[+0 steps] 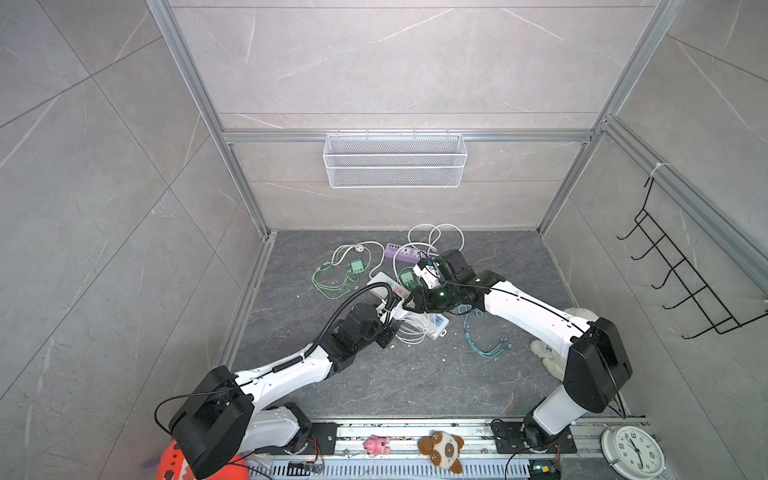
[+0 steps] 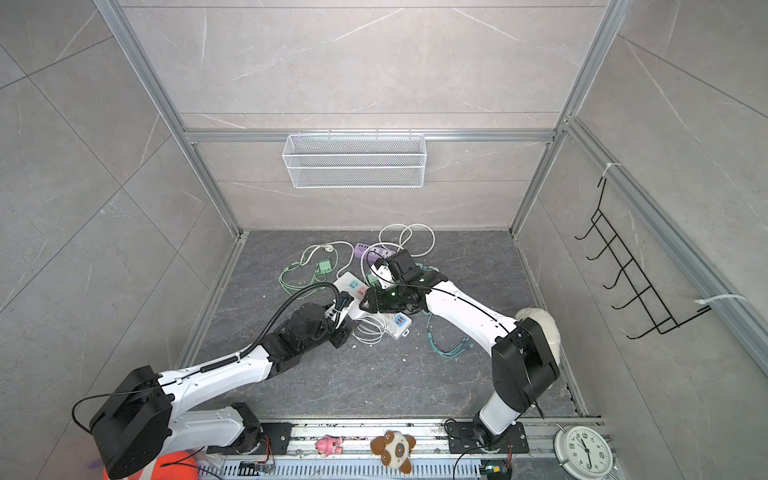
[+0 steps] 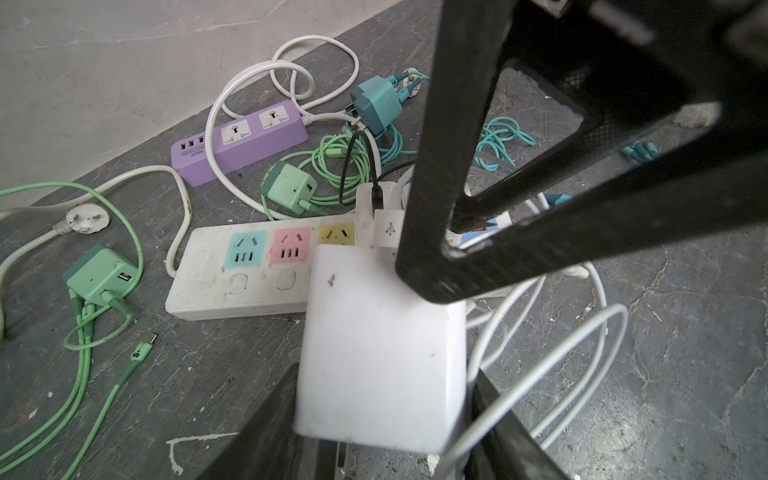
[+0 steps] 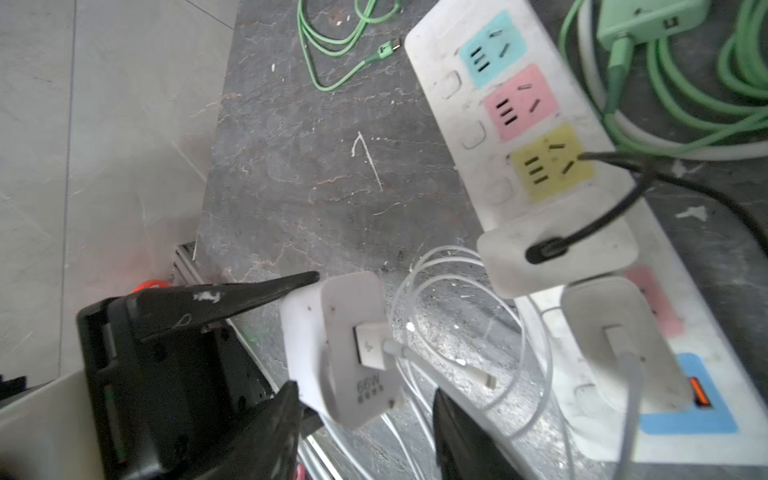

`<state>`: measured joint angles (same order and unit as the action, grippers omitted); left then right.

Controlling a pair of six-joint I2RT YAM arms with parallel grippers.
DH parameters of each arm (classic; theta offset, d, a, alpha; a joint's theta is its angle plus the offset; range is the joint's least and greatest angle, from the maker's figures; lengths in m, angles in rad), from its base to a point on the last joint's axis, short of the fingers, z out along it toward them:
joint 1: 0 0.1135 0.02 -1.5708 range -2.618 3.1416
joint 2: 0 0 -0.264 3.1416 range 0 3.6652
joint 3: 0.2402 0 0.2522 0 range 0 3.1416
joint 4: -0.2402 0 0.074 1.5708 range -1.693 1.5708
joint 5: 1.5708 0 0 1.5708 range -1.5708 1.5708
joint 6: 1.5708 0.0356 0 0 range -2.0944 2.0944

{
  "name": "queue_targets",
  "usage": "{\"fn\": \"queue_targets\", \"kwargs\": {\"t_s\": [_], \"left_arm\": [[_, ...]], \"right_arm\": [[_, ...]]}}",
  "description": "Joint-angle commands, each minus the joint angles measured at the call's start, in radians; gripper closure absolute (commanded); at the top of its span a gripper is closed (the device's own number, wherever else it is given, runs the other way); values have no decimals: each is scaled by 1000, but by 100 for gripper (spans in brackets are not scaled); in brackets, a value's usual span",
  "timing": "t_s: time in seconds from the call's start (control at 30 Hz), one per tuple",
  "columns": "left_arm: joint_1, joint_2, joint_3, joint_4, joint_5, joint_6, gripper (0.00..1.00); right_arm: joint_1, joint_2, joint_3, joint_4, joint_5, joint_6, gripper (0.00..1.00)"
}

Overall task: Insert the plug
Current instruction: 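Move the right gripper to the charger held by the left gripper, then grasp the 66W charger with right gripper while left gripper releases it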

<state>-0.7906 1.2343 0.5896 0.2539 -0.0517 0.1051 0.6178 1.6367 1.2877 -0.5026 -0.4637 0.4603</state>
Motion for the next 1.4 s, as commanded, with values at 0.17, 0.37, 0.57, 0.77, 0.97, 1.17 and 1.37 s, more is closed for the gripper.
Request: {"fn": "queue_targets", "kwargs": {"t_s": [0.17,0.37,0.57,0.77,0.97,1.17,1.37], "left_arm": [[-3,-47,-5,76,3,12,62],[-4,-43,-9,88,4,13,62],[-3,-19,-5,97,4,11,63],[-4,-13,6,107,9,23,63],[-4,16,15,125,3,26,63],[-3,50,22,157,4,30,63],[-4,56,15,181,-2,33,63]], "right_arm": [[11,43,9,74,-72,44,46],[14,64,-15,137,-165,70,48],[18,57,-29,176,-202,76,53],[23,69,-37,170,-221,63,54],[26,70,-50,198,-261,66,56],[27,71,-68,254,-316,92,63],[33,69,-66,242,-304,81,48]]}}
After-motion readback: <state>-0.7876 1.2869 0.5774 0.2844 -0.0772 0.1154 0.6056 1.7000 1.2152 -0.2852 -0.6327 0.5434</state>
